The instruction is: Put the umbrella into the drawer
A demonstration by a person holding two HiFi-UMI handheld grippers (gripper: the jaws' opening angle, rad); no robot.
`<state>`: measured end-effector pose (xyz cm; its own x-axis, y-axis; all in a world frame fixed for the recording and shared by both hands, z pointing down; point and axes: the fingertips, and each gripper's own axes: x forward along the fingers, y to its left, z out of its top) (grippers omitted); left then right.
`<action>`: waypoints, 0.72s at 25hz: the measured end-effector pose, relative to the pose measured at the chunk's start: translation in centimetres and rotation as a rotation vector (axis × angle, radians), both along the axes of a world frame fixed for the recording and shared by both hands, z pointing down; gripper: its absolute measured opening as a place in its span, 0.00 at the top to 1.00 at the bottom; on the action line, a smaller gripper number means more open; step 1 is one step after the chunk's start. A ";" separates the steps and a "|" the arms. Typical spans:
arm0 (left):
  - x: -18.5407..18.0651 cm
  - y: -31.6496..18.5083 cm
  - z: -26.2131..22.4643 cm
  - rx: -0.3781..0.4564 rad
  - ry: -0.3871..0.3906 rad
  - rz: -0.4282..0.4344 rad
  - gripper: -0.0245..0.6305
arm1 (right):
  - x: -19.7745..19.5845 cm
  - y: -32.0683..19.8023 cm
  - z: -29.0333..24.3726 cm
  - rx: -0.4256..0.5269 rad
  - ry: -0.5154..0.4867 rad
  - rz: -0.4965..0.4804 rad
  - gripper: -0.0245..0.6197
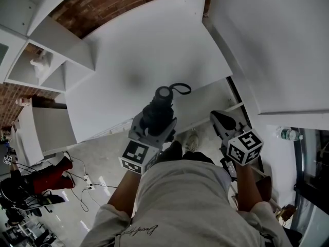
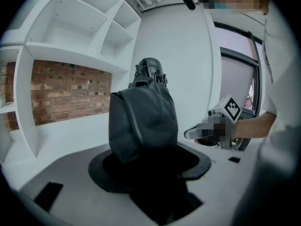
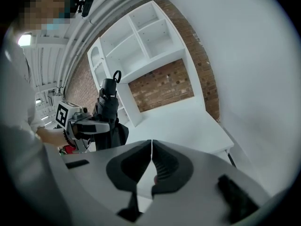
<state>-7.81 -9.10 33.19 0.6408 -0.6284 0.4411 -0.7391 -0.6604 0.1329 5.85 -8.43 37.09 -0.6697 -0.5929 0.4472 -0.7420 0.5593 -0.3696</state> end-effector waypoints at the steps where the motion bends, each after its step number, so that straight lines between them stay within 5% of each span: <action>1: -0.1 -0.2 0.2 -0.002 -0.003 0.002 0.54 | -0.1 -0.1 0.2 -0.005 0.002 0.003 0.92; 18: 0.9 -2.5 5.0 -0.055 -0.050 0.060 0.54 | 0.5 -1.5 3.3 -0.068 0.023 0.024 0.92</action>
